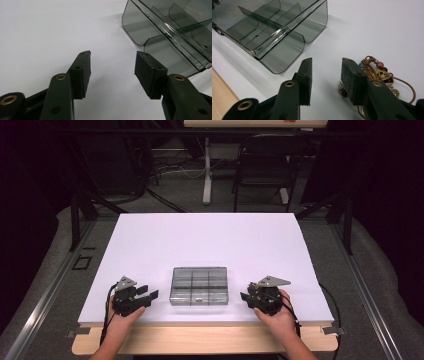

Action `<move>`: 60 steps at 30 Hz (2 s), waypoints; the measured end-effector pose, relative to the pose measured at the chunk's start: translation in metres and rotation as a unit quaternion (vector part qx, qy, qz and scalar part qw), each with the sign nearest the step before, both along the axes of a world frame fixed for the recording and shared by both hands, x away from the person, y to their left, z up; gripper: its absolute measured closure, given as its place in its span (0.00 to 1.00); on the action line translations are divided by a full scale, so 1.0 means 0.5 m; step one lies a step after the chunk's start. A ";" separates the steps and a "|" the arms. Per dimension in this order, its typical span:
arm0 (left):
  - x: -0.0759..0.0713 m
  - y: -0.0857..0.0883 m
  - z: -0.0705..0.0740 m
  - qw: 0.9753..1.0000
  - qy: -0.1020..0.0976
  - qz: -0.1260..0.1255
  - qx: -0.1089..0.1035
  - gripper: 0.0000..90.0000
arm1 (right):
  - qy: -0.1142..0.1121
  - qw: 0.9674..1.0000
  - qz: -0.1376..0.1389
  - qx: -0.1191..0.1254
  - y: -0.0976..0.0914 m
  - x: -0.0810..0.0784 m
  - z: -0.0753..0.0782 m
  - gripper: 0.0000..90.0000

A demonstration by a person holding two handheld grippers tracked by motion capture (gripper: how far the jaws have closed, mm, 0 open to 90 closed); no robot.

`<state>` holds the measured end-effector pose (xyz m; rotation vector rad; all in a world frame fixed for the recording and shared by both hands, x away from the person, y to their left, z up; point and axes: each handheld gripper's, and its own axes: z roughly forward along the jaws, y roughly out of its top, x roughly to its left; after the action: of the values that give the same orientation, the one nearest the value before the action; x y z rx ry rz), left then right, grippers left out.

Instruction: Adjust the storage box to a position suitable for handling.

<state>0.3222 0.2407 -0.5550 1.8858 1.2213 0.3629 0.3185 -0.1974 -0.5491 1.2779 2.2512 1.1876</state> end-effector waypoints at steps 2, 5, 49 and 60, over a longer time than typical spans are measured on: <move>-0.002 -0.003 0.001 1.000 -0.002 -0.004 0.002 0.52 | 0.003 1.000 0.001 0.007 0.002 -0.002 0.001 0.72; -0.002 -0.007 0.003 1.000 -0.003 -0.009 0.005 0.52 | 0.003 1.000 0.010 0.013 0.008 -0.008 0.005 0.77; -0.014 -0.022 0.010 0.999 -0.009 -0.033 0.013 0.54 | -0.007 0.995 0.095 0.003 0.073 -0.042 0.019 1.00; -0.020 -0.033 0.014 0.999 -0.016 -0.043 0.011 0.55 | -0.015 0.996 0.091 0.011 0.073 -0.042 0.025 1.00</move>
<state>0.3121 0.2243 -0.5481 1.9374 1.1155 0.3605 0.2974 -0.1611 -0.5368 1.0735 2.3811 1.2866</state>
